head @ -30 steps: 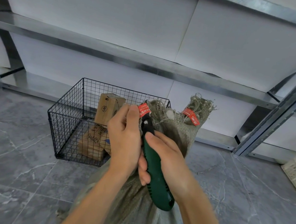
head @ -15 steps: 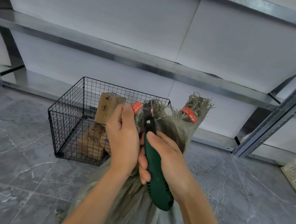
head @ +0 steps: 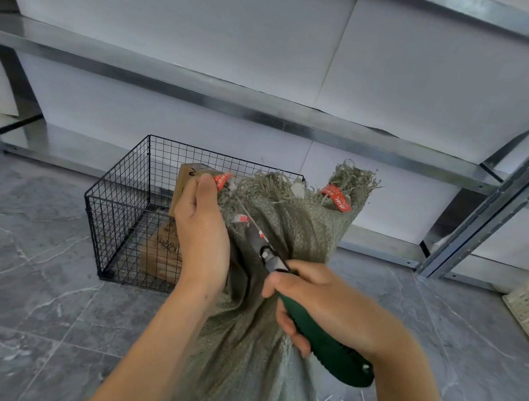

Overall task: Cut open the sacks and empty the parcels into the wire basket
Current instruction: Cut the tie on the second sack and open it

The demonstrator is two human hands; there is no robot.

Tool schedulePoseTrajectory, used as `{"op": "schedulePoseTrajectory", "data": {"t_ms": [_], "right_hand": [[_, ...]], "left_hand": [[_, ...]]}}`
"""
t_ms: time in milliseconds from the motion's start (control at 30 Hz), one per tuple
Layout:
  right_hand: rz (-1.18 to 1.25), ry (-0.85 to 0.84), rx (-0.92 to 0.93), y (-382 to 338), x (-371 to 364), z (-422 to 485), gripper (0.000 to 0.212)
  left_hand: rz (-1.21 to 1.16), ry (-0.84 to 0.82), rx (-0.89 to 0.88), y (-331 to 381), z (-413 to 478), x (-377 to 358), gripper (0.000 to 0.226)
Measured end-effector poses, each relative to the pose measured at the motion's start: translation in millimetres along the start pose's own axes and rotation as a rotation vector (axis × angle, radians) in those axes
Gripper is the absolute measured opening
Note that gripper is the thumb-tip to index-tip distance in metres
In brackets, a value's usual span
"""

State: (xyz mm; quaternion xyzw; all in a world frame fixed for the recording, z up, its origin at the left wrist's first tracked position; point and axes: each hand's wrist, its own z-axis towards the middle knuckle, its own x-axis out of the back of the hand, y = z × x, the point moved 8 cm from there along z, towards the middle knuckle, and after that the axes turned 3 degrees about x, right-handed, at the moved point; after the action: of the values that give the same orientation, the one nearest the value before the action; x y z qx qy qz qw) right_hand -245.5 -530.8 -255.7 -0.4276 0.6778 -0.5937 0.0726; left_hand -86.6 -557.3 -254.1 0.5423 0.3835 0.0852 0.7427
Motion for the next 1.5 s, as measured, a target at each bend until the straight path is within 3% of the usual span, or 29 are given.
{"op": "schedulePoseTrajectory", "data": {"t_ms": [100,200,333,433,567,700,833,933,1100,1200,1300,1367,1500], "right_hand": [[-0.071,0.134,0.057,-5.5,15.3,-1.9,0.022],[-0.056,0.250,0.135,-12.2,30.4,-6.1,0.021],[0.034,0.342,0.197,-16.1,42.9,-10.1,0.025],[0.137,0.390,0.219,-18.2,40.5,-6.2,0.033],[0.304,0.502,0.203,-14.0,32.3,5.1,0.034],[0.431,0.674,0.091,3.2,35.1,10.2,0.041],[0.556,0.661,0.155,8.0,38.9,11.5,0.031],[0.605,0.641,0.181,11.4,42.6,11.6,0.020],[0.564,0.684,0.160,15.1,47.4,12.1,0.015],[0.488,0.670,0.153,14.7,46.9,12.2,0.017],[0.395,0.653,0.209,7.5,46.0,11.8,0.021],[0.344,0.675,0.234,4.4,46.0,11.0,0.025],[0.300,0.733,0.194,12.7,50.0,10.9,0.032]], "left_hand": [[-0.077,0.027,0.091,-7.2,1.2,0.6,0.017],[-0.132,0.050,0.173,-9.1,5.5,5.1,0.058],[-0.180,0.052,0.269,-18.3,11.4,10.0,0.060],[-0.224,-0.124,0.324,-19.9,3.1,-9.6,0.032],[-0.208,-0.381,0.344,-13.8,-20.5,-35.8,0.022],[-0.184,-0.627,0.374,-8.9,-41.4,-56.2,0.026],[-0.246,-0.757,0.424,-8.8,-49.2,-64.2,0.034],[-0.255,-0.635,0.428,-11.7,-37.8,-56.0,0.027],[0.212,-0.291,0.242,-16.9,-21.7,-32.6,0.025],[0.288,-0.392,0.392,-28.9,-29.4,-36.5,0.048],[0.356,-0.589,0.516,-35.1,-40.6,-44.3,0.050],[0.419,-0.628,0.582,-37.1,-42.8,-44.0,0.039],[0.506,-0.568,0.546,-35.3,-35.2,-36.0,0.009]]}}
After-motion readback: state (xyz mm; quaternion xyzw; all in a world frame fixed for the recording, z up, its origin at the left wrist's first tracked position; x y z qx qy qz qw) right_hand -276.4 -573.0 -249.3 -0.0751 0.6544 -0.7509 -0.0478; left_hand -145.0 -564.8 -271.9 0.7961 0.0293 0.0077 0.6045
